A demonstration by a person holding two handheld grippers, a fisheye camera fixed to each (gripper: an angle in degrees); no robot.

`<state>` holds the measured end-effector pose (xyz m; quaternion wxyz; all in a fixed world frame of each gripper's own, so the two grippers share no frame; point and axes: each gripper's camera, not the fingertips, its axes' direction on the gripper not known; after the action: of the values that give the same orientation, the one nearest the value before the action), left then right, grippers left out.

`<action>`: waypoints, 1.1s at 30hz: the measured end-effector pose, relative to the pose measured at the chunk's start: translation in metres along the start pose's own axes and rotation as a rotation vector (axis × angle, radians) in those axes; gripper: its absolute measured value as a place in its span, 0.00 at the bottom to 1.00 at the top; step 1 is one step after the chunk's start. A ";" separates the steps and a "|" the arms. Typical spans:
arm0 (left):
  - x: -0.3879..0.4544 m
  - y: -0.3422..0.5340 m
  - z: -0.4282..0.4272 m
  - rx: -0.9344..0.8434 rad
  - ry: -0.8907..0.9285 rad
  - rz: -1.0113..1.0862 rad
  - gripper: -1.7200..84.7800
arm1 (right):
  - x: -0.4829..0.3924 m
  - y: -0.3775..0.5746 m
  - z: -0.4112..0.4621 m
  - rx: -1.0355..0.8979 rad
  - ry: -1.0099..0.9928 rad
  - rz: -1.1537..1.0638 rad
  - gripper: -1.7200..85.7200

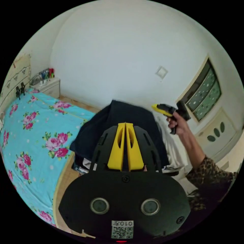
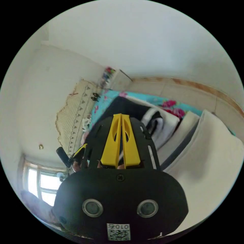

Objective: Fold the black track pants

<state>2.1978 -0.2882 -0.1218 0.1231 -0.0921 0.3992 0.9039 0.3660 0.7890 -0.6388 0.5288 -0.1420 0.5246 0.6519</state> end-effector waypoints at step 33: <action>0.000 -0.011 0.140 -0.239 0.502 0.066 0.02 | -0.145 0.250 -0.020 -0.052 -0.118 -0.310 0.10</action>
<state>2.1912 -0.1769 -0.0367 -0.0208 -0.3142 0.3108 0.8968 0.2074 0.7212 -0.4060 0.6490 -0.1965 0.4473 0.5832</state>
